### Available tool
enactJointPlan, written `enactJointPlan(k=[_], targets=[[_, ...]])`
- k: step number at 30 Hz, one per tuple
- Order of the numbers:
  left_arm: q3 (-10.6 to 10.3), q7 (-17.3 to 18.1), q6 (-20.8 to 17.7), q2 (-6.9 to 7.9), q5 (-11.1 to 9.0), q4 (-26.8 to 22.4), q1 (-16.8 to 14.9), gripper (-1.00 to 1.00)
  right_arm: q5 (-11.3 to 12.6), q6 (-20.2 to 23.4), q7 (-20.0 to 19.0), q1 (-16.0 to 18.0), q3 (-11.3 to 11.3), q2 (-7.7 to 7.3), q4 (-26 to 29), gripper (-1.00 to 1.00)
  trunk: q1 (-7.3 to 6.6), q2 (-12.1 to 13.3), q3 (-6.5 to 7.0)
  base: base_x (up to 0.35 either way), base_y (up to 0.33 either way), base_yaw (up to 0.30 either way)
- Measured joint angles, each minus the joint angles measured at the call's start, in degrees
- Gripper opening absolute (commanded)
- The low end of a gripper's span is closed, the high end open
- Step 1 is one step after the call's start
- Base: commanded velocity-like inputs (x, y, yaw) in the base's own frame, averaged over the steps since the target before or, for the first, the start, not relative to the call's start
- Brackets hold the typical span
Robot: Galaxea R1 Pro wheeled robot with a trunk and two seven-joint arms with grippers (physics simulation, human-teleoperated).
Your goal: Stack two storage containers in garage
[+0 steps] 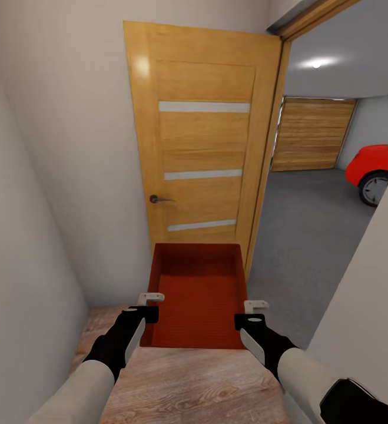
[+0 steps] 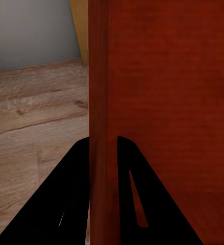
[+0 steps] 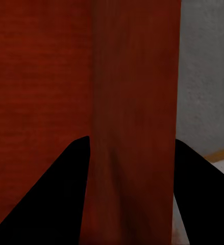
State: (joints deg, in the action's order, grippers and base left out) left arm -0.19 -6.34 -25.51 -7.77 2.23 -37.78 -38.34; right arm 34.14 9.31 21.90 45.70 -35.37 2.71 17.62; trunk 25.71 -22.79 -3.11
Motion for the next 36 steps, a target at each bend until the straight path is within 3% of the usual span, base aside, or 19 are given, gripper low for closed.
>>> enactJointPlan(k=[7, 36], targets=[[-0.03, 0.05, -0.07, 0.02, 0.07, -0.04, -0.02, -1.0, 0.03, 0.0, -0.01, 0.0, 0.03, 0.0, 0.0, -1.0, 0.01, 0.0, 0.0, 0.291, 0.0, -0.001], [-0.04, 0.12, -0.01, 0.03, 0.19, -0.25, -0.03, -1.0, -0.39, 0.01, -0.01, 0.0, 0.32, -0.01, 0.24, -1.0, 0.03, 0.01, 0.01, 0.102, 0.088, 0.0]])
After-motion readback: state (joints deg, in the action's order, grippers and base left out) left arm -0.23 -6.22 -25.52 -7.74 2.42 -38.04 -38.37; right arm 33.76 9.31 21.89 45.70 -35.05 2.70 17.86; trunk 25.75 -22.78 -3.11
